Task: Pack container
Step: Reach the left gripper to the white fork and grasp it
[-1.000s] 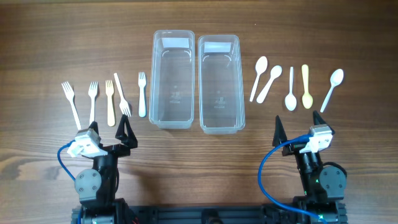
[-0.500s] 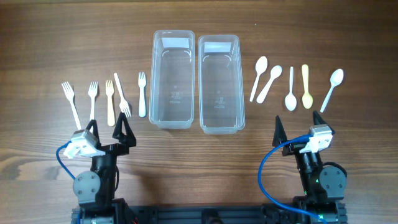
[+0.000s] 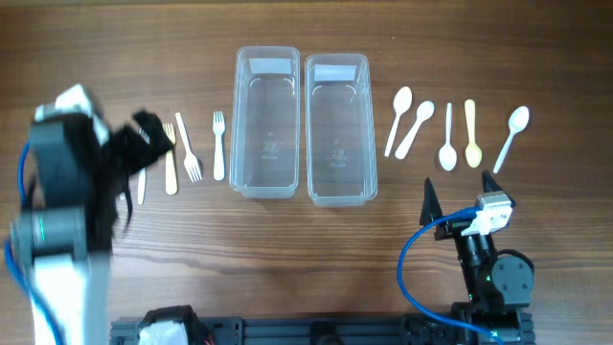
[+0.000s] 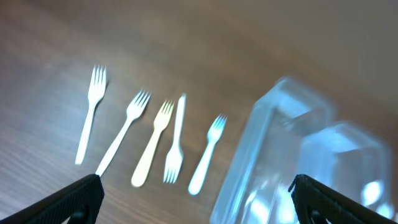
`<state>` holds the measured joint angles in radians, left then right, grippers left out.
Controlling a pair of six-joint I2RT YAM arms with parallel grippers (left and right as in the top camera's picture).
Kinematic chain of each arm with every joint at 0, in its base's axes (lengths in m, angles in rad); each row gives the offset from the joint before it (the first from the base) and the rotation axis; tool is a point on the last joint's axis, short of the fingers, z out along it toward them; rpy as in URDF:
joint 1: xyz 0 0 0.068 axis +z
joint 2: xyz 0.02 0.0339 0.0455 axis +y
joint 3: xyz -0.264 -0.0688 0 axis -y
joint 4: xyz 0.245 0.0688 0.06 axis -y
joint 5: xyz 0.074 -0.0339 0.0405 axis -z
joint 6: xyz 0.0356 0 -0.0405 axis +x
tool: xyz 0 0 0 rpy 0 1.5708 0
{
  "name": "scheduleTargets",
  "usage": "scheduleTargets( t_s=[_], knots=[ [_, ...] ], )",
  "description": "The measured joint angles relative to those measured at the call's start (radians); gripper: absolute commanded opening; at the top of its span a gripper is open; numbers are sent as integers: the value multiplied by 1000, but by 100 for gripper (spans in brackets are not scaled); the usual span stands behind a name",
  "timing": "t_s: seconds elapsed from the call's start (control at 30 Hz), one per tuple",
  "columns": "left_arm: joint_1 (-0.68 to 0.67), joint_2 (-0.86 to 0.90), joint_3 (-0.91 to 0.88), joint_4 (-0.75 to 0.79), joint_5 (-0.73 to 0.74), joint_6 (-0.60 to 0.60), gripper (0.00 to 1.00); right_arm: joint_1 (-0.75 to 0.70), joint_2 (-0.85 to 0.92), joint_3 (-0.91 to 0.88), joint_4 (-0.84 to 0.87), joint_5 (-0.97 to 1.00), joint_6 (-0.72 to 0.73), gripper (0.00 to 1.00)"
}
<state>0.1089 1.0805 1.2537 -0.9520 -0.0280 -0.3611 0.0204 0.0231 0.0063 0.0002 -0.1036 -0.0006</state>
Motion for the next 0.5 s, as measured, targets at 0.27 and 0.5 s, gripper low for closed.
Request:
scheduleTargets(
  t_s=[0.27,0.5],
  knots=[
    [-2,630,210,31,22,4,100,0,0,0,0,0,0,100],
    [-2,793,210,55,94,9,91,0,0,0,0,0,0,100]
  ],
)
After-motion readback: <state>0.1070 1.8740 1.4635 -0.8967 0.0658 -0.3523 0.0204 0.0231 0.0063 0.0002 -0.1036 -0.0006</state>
